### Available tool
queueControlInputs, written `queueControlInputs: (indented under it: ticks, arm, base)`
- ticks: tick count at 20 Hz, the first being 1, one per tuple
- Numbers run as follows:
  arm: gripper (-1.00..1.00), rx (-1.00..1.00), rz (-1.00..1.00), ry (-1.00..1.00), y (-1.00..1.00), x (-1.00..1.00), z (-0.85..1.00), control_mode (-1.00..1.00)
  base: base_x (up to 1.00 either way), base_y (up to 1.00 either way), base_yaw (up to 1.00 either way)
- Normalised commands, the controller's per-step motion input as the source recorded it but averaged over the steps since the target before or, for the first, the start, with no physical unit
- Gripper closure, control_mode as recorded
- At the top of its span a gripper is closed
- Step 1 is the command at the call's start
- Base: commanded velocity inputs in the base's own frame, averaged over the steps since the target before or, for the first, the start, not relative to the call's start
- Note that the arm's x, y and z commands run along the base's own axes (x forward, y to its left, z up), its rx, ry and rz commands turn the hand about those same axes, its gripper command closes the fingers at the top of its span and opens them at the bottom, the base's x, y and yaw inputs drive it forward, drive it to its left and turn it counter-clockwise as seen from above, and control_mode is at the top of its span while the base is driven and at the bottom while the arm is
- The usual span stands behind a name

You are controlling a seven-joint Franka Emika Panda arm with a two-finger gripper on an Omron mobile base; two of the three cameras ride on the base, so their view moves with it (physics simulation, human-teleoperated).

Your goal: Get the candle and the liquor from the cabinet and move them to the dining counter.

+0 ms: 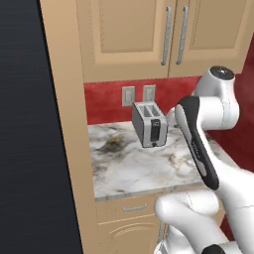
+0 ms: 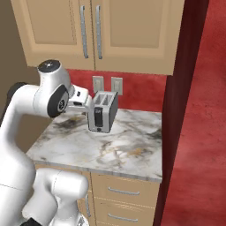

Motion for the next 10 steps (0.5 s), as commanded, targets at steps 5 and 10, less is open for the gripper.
queueControlInputs:
  ticks: [5, 10]
  arm:
    - [-1.00, -0.13, -0.13, -0.48, -0.06, -0.36, 0.11, -1.00]
    - [-1.00, -0.10, -0.09, -0.47, -0.14, -0.07, 0.33, -1.00]
  base:
    - [0.00, 0.00, 0.00]
    - [0.00, 0.00, 0.00]
